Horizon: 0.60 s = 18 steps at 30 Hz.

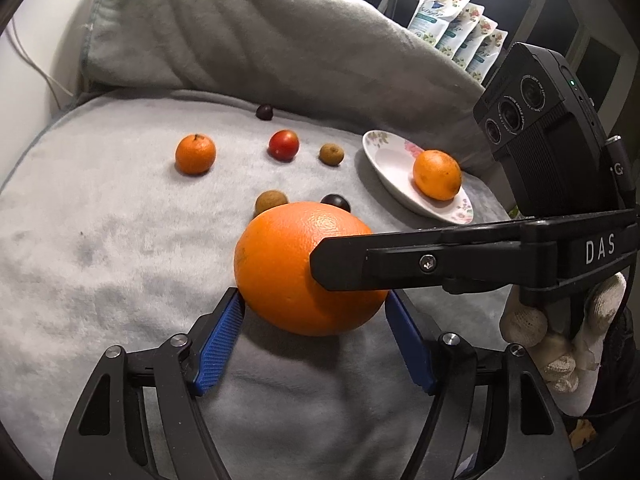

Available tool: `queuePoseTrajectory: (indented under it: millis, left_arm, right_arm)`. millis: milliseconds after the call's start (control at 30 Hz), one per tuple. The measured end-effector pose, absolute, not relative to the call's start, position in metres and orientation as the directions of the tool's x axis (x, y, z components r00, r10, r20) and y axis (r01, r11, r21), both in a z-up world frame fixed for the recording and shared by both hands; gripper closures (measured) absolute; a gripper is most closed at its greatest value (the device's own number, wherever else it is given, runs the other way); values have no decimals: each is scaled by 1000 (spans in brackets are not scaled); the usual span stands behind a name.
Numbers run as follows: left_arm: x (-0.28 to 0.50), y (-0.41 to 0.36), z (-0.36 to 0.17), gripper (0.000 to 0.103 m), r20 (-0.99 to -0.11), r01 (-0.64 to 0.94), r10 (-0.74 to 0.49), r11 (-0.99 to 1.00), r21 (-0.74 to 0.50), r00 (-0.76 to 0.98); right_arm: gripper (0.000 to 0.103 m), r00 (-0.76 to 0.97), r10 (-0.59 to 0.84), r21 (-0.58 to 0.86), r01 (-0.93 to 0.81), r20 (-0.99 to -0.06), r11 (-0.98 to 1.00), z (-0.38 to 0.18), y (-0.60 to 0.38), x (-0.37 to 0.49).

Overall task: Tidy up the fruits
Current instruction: 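Lift the large orange onto the plate beside the tangerine, release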

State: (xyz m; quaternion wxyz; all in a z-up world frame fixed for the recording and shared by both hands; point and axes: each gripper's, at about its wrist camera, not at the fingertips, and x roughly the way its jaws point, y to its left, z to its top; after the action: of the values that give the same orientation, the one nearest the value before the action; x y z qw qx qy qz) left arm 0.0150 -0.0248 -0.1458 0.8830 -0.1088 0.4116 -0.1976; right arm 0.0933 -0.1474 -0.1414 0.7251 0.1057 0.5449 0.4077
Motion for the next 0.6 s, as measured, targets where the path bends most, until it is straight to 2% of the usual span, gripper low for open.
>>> queuePoseTrajectory:
  millis: [600]
  left_arm:
    - [35, -82, -122, 30, -640, 394, -520, 852, -343, 566]
  right_arm:
    - [37, 245, 683, 561, -417, -688, 715, -110, -218, 92]
